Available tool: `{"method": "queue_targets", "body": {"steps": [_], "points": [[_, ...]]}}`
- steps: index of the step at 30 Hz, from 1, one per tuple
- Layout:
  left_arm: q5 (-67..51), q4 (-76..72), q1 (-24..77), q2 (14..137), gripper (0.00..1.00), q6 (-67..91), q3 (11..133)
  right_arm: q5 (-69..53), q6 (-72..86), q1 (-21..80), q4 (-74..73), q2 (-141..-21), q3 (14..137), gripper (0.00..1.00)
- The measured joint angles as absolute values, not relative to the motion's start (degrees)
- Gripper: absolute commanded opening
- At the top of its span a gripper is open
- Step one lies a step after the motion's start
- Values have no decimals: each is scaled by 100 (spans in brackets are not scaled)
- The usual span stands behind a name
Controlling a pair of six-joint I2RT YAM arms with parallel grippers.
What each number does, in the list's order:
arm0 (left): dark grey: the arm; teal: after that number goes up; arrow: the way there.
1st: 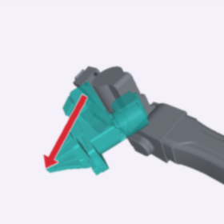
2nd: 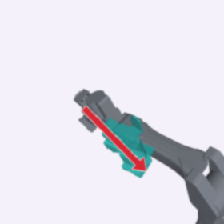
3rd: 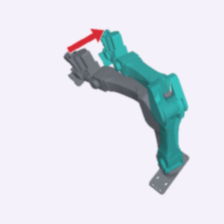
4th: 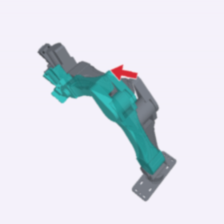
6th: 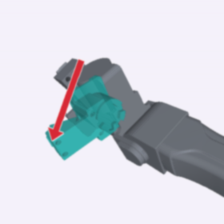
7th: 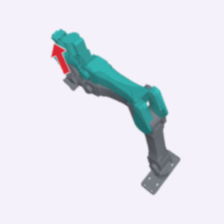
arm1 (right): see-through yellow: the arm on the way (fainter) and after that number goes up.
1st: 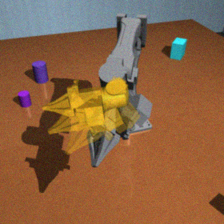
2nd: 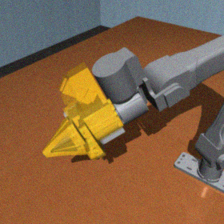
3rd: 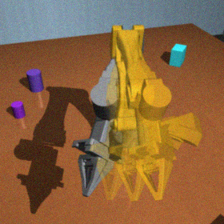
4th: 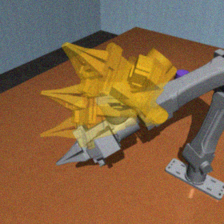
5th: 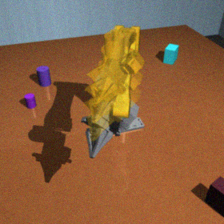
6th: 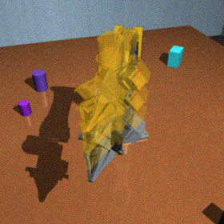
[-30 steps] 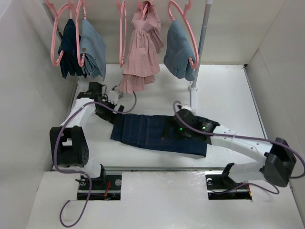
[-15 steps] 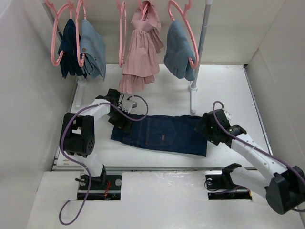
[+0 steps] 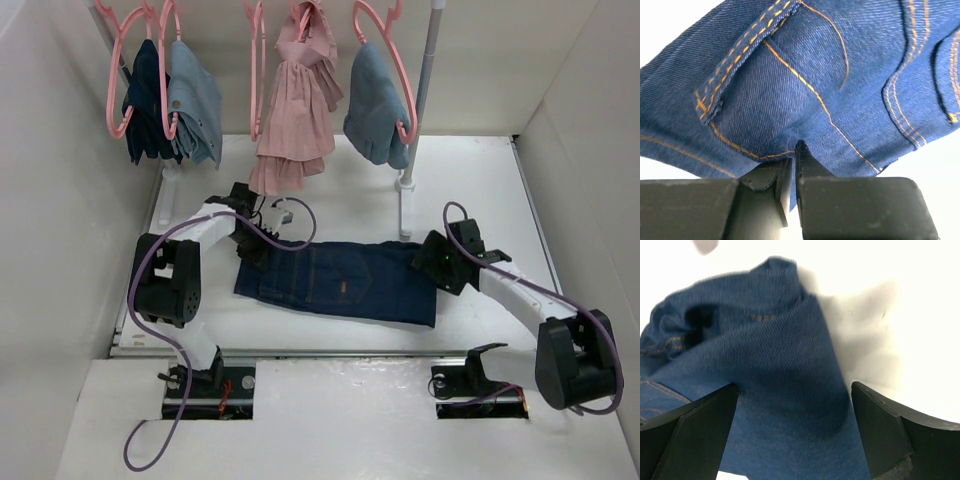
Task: Place the trousers on the hanger
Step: Fold the trousers at the center of the board.
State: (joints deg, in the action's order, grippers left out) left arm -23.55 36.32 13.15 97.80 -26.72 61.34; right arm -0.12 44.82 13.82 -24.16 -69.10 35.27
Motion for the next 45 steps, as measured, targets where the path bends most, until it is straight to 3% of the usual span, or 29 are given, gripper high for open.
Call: {"method": "queue_targets", "body": {"steps": [9, 18, 29, 35, 38, 41, 45], "points": [[-1623, 4729, 1157, 9159, 0, -2886, 7432, -357, 3957, 858, -2176, -7059, 3623, 100], [-1306, 5334, 1090, 8766, 0, -2998, 7596, -915, 3618, 891, -1957, -7382, 3704, 100], [-60, 4322, 794, 8862, 0, -2956, 7148, -1197, 3581, 1103, -1297, -7872, 3835, 99], [292, 3262, 746, 9819, 14, -2919, 6420, -1308, 3603, 1721, -993, -8429, 4193, 98], [519, 2880, 668, 9961, 26, -2875, 6200, -1369, 3614, 2032, -976, -8414, 4213, 98], [692, 2696, 565, 9937, 28, -2751, 6163, -1391, 3667, 2119, -939, -8230, 4099, 98], [972, 2462, 469, 9937, 37, -2615, 6160, -1391, 3806, 2128, -897, -8213, 3898, 89]]}}
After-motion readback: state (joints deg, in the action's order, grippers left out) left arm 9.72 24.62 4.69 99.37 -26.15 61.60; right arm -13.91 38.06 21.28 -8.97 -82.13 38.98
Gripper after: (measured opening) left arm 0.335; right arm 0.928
